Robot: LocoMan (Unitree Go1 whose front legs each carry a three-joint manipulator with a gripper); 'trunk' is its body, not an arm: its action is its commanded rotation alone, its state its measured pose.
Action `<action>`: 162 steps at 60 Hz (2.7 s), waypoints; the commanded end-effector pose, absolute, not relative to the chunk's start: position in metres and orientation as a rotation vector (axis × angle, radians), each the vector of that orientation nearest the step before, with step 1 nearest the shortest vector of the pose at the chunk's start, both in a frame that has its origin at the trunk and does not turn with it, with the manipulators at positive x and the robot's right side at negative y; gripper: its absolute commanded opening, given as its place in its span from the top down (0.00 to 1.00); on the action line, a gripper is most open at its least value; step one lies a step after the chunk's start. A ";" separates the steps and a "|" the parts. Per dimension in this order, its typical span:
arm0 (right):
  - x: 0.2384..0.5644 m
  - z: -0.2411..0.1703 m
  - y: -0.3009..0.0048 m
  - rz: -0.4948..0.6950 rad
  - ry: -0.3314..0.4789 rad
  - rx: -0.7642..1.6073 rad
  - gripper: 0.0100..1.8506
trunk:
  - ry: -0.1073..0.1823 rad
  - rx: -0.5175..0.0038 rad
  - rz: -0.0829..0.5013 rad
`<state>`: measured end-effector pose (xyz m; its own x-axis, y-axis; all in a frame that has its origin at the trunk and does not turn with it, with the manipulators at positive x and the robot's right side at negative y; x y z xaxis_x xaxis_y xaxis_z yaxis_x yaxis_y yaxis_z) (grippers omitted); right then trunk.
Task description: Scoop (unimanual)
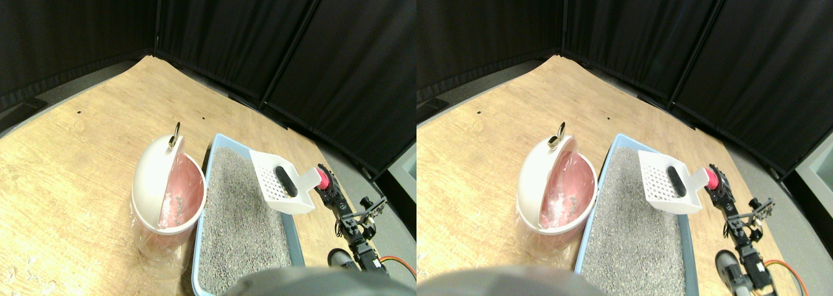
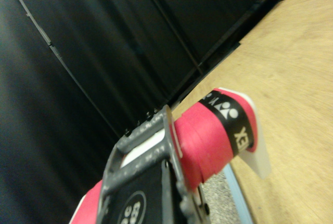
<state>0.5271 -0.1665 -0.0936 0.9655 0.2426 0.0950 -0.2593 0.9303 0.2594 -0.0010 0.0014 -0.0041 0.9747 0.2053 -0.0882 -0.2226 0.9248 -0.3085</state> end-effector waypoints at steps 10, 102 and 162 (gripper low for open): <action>0.529 -0.069 -0.144 0.399 -0.111 0.211 0.97 | 0.052 -0.350 0.277; 0.538 -0.074 -0.034 0.524 0.126 -0.219 0.97 | 0.051 -0.503 0.469; 0.537 -0.061 -0.002 0.571 0.148 -0.512 0.97 | 0.043 -0.540 0.502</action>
<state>0.5382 -0.0069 -0.0687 0.8259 0.4651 -0.3188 -0.5608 0.7363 -0.3786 -0.0050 -0.0003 -0.0029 0.9149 0.3731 -0.1543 -0.4034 0.8300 -0.3852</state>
